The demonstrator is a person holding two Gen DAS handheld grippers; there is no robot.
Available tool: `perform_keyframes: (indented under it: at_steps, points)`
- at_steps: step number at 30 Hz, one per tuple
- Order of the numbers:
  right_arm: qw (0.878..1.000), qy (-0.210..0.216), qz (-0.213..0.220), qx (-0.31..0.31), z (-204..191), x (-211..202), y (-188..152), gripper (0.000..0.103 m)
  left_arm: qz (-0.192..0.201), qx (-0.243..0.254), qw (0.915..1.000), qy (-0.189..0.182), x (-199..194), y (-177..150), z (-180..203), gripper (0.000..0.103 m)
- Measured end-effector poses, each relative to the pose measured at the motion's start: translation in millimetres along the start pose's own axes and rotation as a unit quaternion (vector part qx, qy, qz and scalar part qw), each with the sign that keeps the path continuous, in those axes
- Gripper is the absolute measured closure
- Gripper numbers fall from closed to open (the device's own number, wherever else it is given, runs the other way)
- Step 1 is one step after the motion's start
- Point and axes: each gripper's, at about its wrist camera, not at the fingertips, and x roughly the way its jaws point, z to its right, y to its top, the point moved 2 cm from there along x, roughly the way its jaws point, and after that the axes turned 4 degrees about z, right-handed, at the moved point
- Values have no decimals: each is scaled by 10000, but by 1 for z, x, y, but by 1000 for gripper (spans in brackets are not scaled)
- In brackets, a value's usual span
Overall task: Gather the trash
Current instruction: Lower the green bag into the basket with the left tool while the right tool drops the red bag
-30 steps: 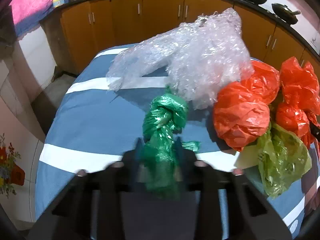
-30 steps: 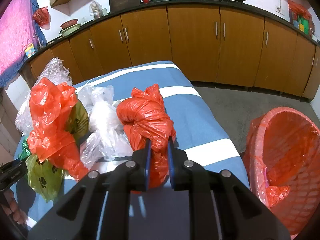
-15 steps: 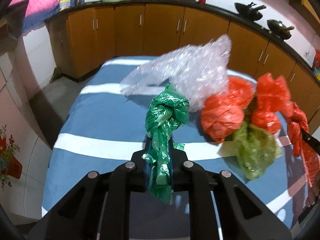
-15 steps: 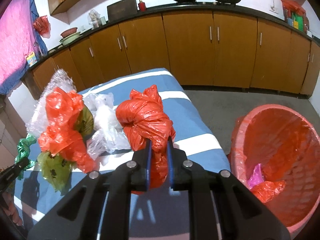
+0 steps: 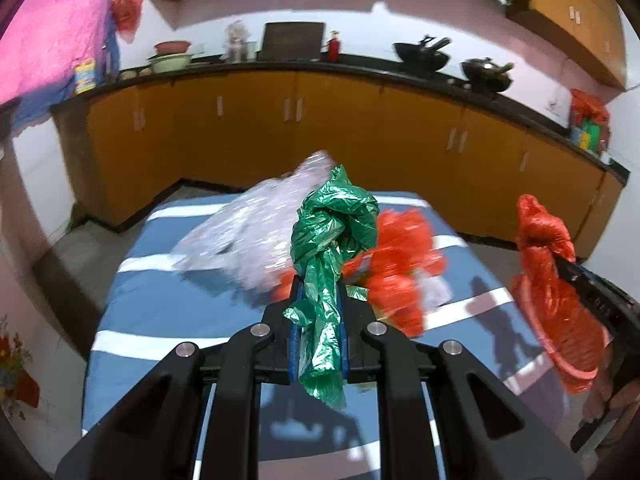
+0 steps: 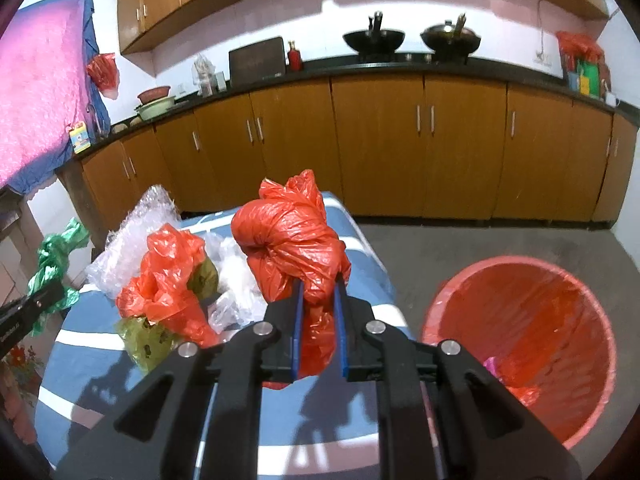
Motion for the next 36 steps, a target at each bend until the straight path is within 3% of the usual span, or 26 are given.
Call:
perform_keyframes:
  at_steps: [11,18,25,36]
  points:
    - [9943,-882,588,110,68,-66,5,89,80,358,9941,-1019,-2,3,90,88]
    - [9878,-1344,651,437,123,-87,-1,89,13,646,9869,-1475,1,-3,140,88]
    - [9827,-1601,609,704,162,-92,-10,89,-77,833,9834,-1607,5,-11,165,88]
    - [9808,-1715,514,773,172,-84,-19,89,-254,859,9820,-1661,16,-18,179,88]
